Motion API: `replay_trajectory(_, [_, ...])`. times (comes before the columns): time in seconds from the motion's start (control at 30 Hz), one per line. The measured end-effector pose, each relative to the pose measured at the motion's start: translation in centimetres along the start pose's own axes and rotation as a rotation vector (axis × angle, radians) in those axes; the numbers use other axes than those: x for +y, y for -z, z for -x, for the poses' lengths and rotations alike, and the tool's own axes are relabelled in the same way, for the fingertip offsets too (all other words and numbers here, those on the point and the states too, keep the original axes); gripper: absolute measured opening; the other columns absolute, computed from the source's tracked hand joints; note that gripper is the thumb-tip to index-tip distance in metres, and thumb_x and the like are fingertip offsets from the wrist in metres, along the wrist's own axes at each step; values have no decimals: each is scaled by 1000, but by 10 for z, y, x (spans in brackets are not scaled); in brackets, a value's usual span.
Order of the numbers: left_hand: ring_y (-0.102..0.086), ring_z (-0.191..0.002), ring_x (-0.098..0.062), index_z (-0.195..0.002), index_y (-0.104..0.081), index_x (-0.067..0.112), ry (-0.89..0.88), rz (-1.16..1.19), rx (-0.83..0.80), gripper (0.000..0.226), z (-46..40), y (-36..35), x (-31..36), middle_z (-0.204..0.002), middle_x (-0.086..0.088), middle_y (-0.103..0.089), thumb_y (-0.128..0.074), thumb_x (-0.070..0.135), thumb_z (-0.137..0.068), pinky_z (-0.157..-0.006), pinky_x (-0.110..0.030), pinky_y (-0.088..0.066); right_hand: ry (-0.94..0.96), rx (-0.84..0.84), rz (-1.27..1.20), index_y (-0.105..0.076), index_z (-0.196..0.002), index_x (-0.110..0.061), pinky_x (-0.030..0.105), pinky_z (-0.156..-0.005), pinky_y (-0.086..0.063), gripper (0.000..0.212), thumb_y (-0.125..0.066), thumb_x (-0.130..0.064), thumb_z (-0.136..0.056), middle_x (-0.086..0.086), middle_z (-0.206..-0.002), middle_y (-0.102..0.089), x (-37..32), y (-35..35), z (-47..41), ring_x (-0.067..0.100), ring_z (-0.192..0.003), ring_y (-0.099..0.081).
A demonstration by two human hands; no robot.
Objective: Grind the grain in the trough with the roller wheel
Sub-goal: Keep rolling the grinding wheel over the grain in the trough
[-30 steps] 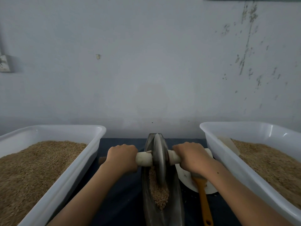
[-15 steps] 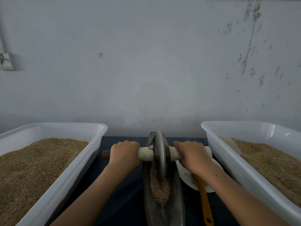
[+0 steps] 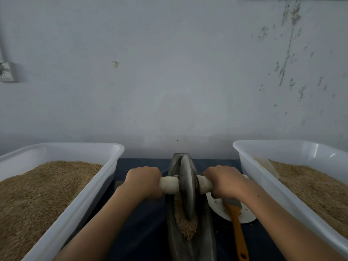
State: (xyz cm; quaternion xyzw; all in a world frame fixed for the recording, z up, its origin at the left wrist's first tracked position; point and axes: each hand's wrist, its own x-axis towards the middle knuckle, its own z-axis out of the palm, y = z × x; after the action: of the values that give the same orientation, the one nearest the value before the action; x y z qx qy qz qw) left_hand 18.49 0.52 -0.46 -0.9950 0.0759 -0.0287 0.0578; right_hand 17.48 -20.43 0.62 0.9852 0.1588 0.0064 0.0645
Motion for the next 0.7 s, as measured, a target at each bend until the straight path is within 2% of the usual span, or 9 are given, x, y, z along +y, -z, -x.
replay_trajectory(0.13, [-50,-76,-14,-103,-57,24,33,-18,290,20,0,-11,5,-92,4,-60,-57,33,-85,-65,-28,-34,-46,239,5,-41,-90,-25,30,-69,-34,18,-53,-11,-87,1,-99,-62,-4,-9,-2,22,-89,-59])
replay_trajectory(0.23, [-53,-78,-13,-103,-55,25,15,-23,377,19,-1,-15,4,-93,5,-61,-55,35,-87,-64,-27,-32,-63,308,-15,-39,-91,-25,30,-69,-32,19,-51,-11,-88,0,-97,-61,-5,-12,-1,20,-80,-51])
replay_trajectory(0.33, [-56,-84,-14,-106,-57,23,-21,-27,238,24,-3,-11,1,-98,3,-62,-58,35,-85,-67,-28,-35,-39,236,7,-42,-91,-25,29,-70,-34,20,-54,-11,-87,1,-99,-61,-3,-8,0,19,-83,-54])
replay_trajectory(0.4, [-54,-80,-15,-106,-59,21,-35,-16,101,29,-3,-5,-2,-94,3,-62,-63,34,-81,-67,-28,-38,-11,140,28,-50,-96,-22,29,-69,-37,18,-57,-11,-85,2,-100,-62,-1,-4,1,19,-86,-57])
replay_trajectory(0.53, [-56,-81,-15,-111,-59,20,-63,70,-142,43,0,2,-6,-95,1,-64,-72,35,-73,-70,-28,-44,32,-52,18,-56,-97,-18,28,-65,-41,19,-64,-14,-80,1,-88,-59,1,3,4,19,-82,-59])
replay_trajectory(0.6, [-57,-82,-16,-113,-59,19,-56,78,-171,44,0,2,-7,-96,1,-64,-72,35,-74,-71,-28,-44,32,-57,21,-53,-90,-20,27,-62,-40,17,-65,-14,-79,-1,-82,-55,0,3,3,19,-80,-58])
replay_trajectory(0.7, [-53,-77,-15,-107,-59,20,-20,28,-49,36,0,1,-3,-85,5,-56,-69,36,-75,-68,-28,-40,16,43,33,-51,-92,-22,25,-60,-34,17,-62,-14,-82,-1,-87,-59,0,-2,0,17,-76,-55])
